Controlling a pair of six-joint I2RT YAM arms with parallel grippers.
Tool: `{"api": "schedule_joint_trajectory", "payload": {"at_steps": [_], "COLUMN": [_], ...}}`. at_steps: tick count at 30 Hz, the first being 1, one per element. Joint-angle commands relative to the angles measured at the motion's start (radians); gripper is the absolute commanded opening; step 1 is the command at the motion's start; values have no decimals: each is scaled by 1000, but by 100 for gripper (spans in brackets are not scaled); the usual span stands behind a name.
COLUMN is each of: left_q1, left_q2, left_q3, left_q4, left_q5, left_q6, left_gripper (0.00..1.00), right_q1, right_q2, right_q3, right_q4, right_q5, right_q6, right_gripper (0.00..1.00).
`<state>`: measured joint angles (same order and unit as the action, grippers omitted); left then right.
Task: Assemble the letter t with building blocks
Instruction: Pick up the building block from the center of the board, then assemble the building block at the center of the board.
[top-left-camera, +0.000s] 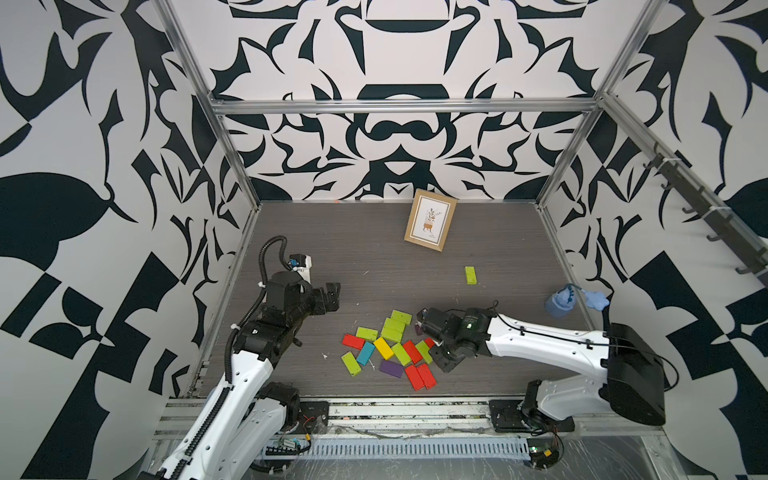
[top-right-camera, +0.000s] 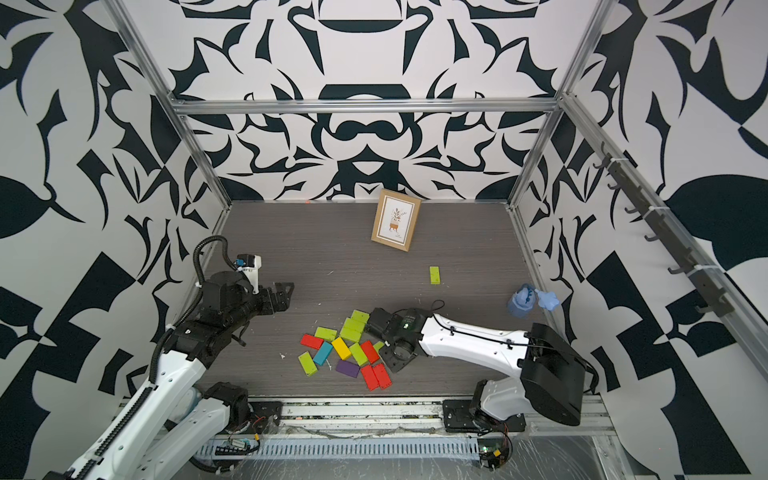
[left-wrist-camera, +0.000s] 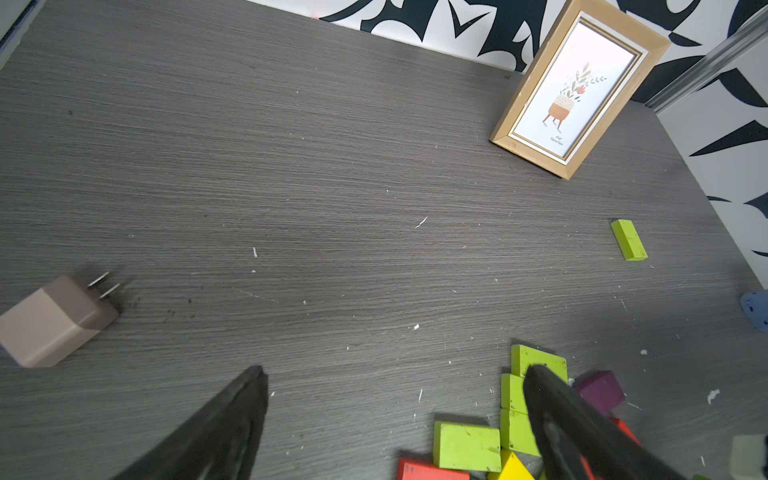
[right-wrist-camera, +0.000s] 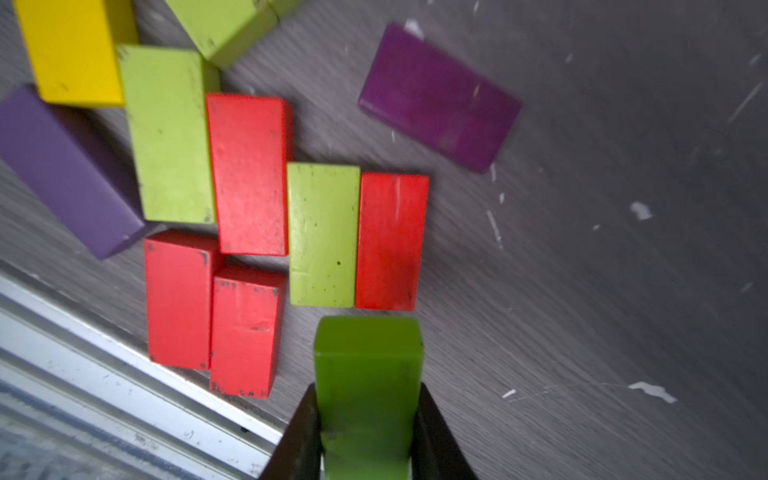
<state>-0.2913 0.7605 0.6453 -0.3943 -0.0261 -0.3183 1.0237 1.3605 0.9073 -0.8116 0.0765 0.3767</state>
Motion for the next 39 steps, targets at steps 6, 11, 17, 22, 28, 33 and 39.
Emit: {"api": "schedule_joint_trajectory", "payload": {"at_steps": [6,11,17,22,28,33,39], "left_q1": [0,0,0,0,0,0,0], "left_q2": [-26,-27,-34,-48,-64,-68,-73], "left_q3": [-14,-15,-19,-24,-28,-28,-31], "left_q4": [-3,7,15,21,32,40,38], "left_q5": [10,12,15,11,-2,-4,-3], "left_q6": [-9,-4,1,4,13,16,19], "left_gripper": [100,100,100,100,100,100,100], "right_q1": [-174,-231,-304,-407,-510,-574,-614], "right_q2": [-63,-81,-89,-72,45,150,313], "right_q3": [181,225,231,233,325,371,499], "right_q4": [-48,14,104,137,97,105,46], "right_q5": [19,-7,-84,-177,-208,-219,-197], "right_q6": [-355,-660,-998,-1202,-1305,-1400,-1509], "right_gripper": [0,0,0,0,0,0,0]}}
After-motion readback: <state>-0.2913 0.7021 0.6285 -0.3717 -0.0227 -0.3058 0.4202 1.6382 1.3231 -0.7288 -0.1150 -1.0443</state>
